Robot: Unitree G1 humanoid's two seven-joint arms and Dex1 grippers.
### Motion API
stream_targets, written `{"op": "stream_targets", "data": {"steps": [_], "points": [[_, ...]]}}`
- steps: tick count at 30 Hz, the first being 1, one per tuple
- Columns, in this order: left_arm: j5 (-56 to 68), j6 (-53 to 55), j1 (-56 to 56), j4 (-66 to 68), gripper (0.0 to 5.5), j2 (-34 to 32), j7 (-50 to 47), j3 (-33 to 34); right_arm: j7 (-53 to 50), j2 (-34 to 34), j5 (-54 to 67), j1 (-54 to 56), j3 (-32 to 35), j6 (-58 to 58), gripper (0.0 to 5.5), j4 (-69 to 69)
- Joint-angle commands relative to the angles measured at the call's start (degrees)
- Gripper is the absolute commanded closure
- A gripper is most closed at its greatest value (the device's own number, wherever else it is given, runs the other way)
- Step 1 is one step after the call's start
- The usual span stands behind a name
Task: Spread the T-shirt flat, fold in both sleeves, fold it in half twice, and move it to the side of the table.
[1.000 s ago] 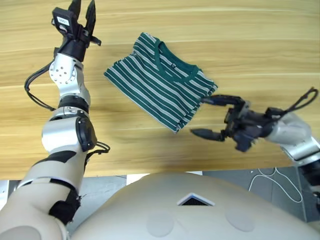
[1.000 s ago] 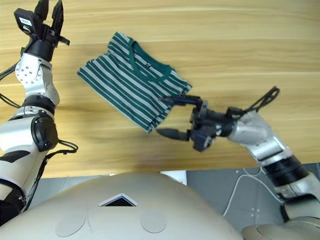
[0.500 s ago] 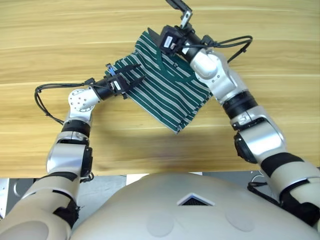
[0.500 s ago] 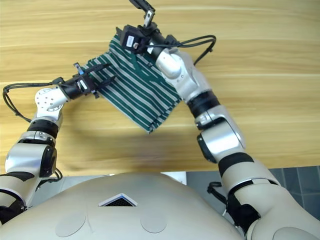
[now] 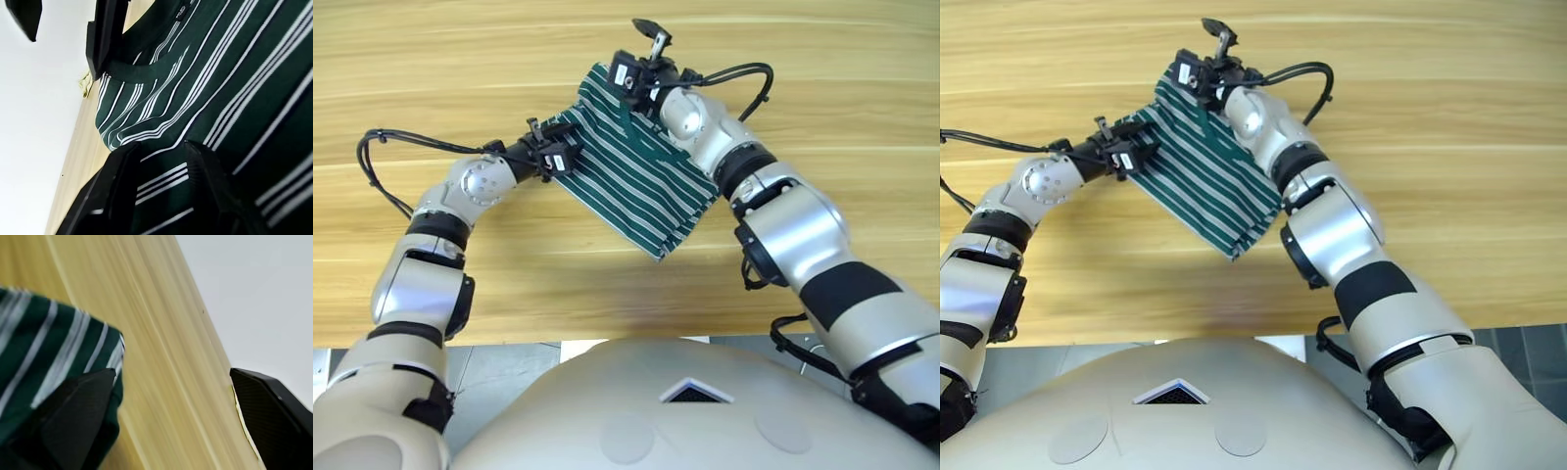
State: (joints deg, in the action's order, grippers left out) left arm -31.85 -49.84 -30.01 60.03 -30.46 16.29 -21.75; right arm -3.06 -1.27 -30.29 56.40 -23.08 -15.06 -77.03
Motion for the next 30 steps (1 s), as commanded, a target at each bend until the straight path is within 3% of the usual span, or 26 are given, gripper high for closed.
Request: {"op": "stream_targets", "data": {"steps": [1, 8, 12, 16, 18, 22, 30], "points": [[-3.4, 1.81, 4.35, 1.81, 3.84, 2.41, 0.97, -4.79, -0.77, 1.86, 1.58, 1.22, 2.71, 3.21, 1.18, -1.48], [-1.86, 2.79, 3.43, 3.85, 3.84, 2.63, -1.08, -5.14, -1.28, 5.21, 2.36, -1.66, 5.88, 5.3, 1.18, -2.02], [5.35, -2.7, 3.93, 2.2, 3.84, 2.35, 1.87, -1.86, -3.29, 6.66, 4.84, -0.95, 9.48, 3.93, 1.18, -1.42], [14.05, -7.9, 4.45, -1.23, 3.84, 1.27, 5.33, 2.03, 0.3, 7.44, 7.99, -1.45, 11.93, -6.93, 1.18, 1.17], [19.51, -9.76, 4.52, -3.56, 3.84, 1.21, 6.41, 5.07, 7.59, 9.29, 10.89, -4.53, 12.43, -19.04, 1.18, 5.71], [30.28, -10.3, 3.61, -7.13, 3.84, 2.62, 7.17, 11.84, 22.4, 18.72, 12.48, -16.43, 8.53, -35.14, 1.18, 18.35], [34.35, -6.71, 1.36, -8.27, 3.84, 3.7, 4.57, 19.2, 25.22, 32.0, 2.05, -29.78, 3.26, -32.68, 1.18, 31.81]]}}
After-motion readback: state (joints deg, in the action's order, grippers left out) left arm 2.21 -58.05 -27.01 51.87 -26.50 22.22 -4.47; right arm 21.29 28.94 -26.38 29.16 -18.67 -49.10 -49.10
